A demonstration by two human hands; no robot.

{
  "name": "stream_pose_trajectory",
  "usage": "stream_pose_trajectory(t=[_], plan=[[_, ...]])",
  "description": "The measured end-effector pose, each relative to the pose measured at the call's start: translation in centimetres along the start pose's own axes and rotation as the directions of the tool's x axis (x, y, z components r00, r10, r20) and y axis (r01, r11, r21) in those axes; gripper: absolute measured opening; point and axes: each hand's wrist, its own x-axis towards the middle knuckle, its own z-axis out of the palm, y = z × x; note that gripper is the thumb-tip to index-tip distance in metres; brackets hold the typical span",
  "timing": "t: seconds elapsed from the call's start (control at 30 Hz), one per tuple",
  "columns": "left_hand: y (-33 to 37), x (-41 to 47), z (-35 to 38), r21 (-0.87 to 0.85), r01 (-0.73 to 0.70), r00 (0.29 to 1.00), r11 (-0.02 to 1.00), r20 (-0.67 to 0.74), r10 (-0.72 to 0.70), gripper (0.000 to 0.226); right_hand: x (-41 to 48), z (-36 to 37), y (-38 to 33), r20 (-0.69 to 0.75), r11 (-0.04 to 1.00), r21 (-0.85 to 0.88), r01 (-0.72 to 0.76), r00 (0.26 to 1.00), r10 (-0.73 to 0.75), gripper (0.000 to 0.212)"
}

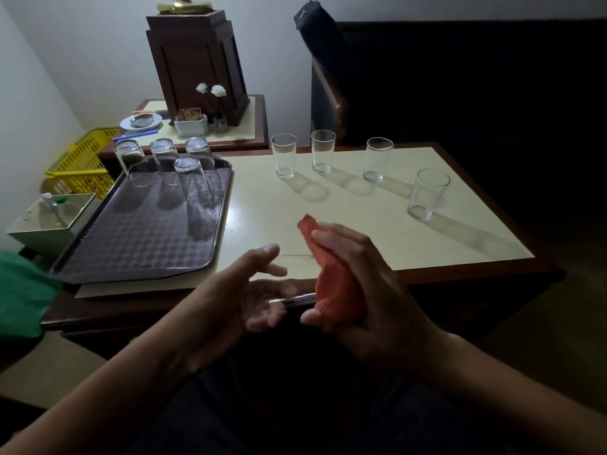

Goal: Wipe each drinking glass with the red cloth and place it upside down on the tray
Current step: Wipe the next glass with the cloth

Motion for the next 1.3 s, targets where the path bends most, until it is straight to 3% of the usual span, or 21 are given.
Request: stream_pose_trajectory(t=[0.03,0.07,0.1,0.13,0.17,0.23,0.33,0.4,0.47,0.53,0.6,0.67,0.77,0.9,0.93,1.03,1.07,1.2,1.23,1.27,1.3], plan=[[-0.1,-0.2,0.4,0.107,-0.095,0.995,0.990,-0.004,0.096,0.053,0.2,-0.2,-0.3,-0.001,0.958,0.225,-0.180,0.983,0.185,0.059],[-0.1,-0.5,0.6,0.240,-0.212,0.977,0.947,0.020,0.214,0.051,0.5,-0.3,-0.7,0.080,0.797,0.479,-0.367,0.923,0.376,0.048],[-0.1,-0.9,0.8,0.380,-0.336,0.940,0.862,0.076,0.333,0.047,0.9,-0.5,-0.8,0.241,0.520,0.671,-0.528,0.819,0.521,0.046],[-0.1,-1.3,0.9,0.508,-0.448,0.888,0.736,0.159,0.431,0.047,1.1,-0.6,-0.7,0.438,0.223,0.732,-0.643,0.696,0.570,0.051],[-0.3,-1.5,0.9,0.602,-0.541,0.828,0.587,0.258,0.498,0.050,1.1,-0.7,-0.7,0.597,0.016,0.700,-0.714,0.597,0.536,0.060],[-0.8,-1.6,0.8,0.669,-0.661,0.714,0.341,0.419,0.561,0.052,1.0,-1.0,-0.4,0.741,-0.146,0.610,-0.779,0.496,0.453,0.078],[-1.0,-1.0,0.2,0.695,-0.700,0.609,0.165,0.460,0.646,0.051,1.1,-1.5,0.2,0.768,-0.149,0.538,-0.830,0.409,0.492,0.095],[-1.0,-0.6,-0.6,0.712,-0.672,0.610,0.200,0.380,0.695,0.053,1.1,-1.7,0.2,0.698,-0.049,0.558,-0.828,0.437,0.568,0.087],[-1.0,-0.4,-1.0,0.721,-0.610,0.661,0.329,0.234,0.713,0.054,0.9,-1.5,0.4,0.516,0.169,0.638,-0.751,0.580,0.630,0.056],[-1.1,-0.4,-0.8,0.731,-0.526,0.706,0.435,0.090,0.703,0.051,0.5,-1.2,0.2,0.238,0.551,0.574,-0.606,0.767,0.596,0.020],[-0.9,-0.5,-0.5,0.667,-0.482,0.756,0.568,-0.011,0.655,0.053,0.1,-1.3,0.0,0.027,0.835,0.312,-0.454,0.882,0.470,0.036],[-0.6,-0.6,-0.5,0.646,-0.486,0.790,0.589,0.035,0.613,0.055,0.1,-1.4,-0.2,-0.029,0.899,0.202,-0.388,0.915,0.401,0.052],[-0.9,-0.9,-0.5,0.687,-0.525,0.779,0.503,0.148,0.610,0.057,0.2,-1.1,0.2,0.095,0.793,0.359,-0.493,0.864,0.494,0.043],[-0.9,-0.6,-0.8,0.778,-0.609,0.624,0.152,0.352,0.698,0.054,0.8,-1.0,0.8,0.193,0.431,0.678,-0.596,0.710,0.678,0.042],[-1.0,-0.4,-0.9,0.777,-0.619,0.609,0.117,0.381,0.696,0.053,0.8,-1.1,0.8,0.194,0.409,0.694,-0.593,0.701,0.687,0.046],[-1.1,-0.4,-0.8,0.756,-0.616,0.646,0.222,0.323,0.692,0.054,0.7,-1.3,0.5,0.143,0.573,0.581,-0.578,0.765,0.628,0.052],[-1.1,-0.4,-0.7,0.751,-0.618,0.647,0.231,0.319,0.693,0.054,0.7,-1.2,0.3,0.173,0.567,0.582,-0.584,0.769,0.615,0.053],[-1.4,-0.8,-0.3,0.766,-0.643,0.565,0.001,0.474,0.675,0.049,1.1,-1.3,0.2,0.524,0.119,0.697,-0.708,0.615,0.589,0.054],[-1.6,-0.8,-0.2,0.766,-0.643,0.561,-0.012,0.482,0.673,0.048,1.3,-1.5,0.2,0.565,0.066,0.671,-0.738,0.567,0.599,0.060],[-1.9,-0.7,-0.3,0.775,-0.631,0.571,0.022,0.445,0.690,0.049,1.3,-1.7,0.2,0.578,0.060,0.641,-0.765,0.533,0.618,0.064],[-2.2,-0.6,-0.2,0.793,-0.592,0.614,0.146,0.326,0.719,0.051,1.3,-1.7,0.1,0.565,0.079,0.627,-0.775,0.523,0.638,0.065]])
